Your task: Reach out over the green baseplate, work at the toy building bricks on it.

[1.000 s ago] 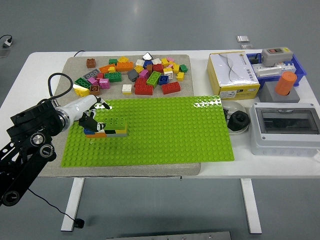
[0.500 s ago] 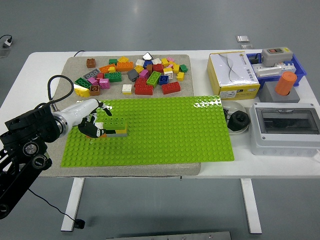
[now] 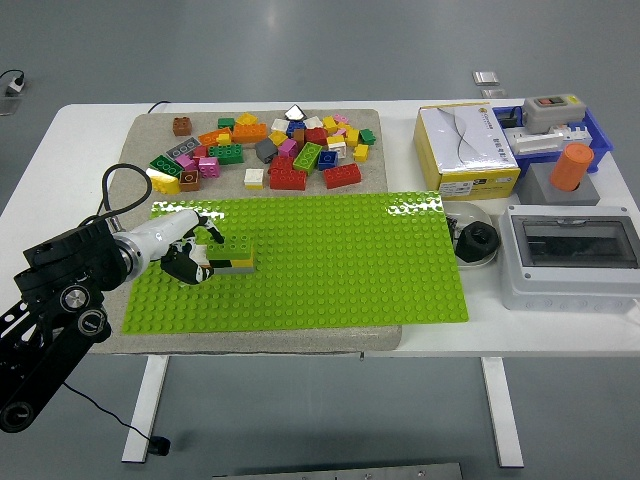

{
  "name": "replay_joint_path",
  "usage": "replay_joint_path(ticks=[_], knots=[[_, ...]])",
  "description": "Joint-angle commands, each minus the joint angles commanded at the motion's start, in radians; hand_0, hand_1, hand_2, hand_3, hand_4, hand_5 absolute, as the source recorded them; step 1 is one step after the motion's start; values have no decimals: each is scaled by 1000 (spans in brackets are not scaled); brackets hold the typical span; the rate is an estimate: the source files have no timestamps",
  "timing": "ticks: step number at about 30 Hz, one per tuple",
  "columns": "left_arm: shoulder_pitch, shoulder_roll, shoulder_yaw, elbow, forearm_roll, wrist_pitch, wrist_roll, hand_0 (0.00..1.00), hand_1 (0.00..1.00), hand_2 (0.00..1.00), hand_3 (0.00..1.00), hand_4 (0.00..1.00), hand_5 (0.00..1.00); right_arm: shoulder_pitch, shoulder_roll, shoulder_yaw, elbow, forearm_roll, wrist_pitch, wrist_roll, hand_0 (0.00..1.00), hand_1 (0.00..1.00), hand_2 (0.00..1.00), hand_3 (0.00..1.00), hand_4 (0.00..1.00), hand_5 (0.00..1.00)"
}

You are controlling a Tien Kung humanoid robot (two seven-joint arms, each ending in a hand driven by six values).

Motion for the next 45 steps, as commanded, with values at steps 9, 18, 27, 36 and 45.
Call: replay_joint_path(ticks=[9, 18, 27, 36, 45], knots=[[2, -12, 15, 24, 9, 7, -6, 150, 2, 90, 686, 674, 2, 2, 1, -14, 0, -3, 1, 3, 631, 360, 545, 697, 683, 940], [5, -17, 27, 27, 12, 8, -6, 150, 2, 91, 681, 669, 2, 2, 3, -14, 0, 0, 1, 2, 631, 361, 546, 696, 681, 939], [4, -14, 18, 20, 12, 12, -10, 149, 2, 90, 672, 658, 2, 0, 4, -15, 0, 2, 0, 3, 630, 363, 546, 696, 680, 940], [-5, 10, -8, -8, -1, 18, -21, 150, 2, 91, 668, 647, 2, 1, 4, -15, 0, 5, -2, 3, 630, 362, 546, 696, 679, 942], [-5, 24, -44, -41, -35, 26, -45, 149, 2, 91, 662, 645, 2, -1, 6, -10, 0, -3, 0, -1, 630, 363, 551, 695, 679, 942]])
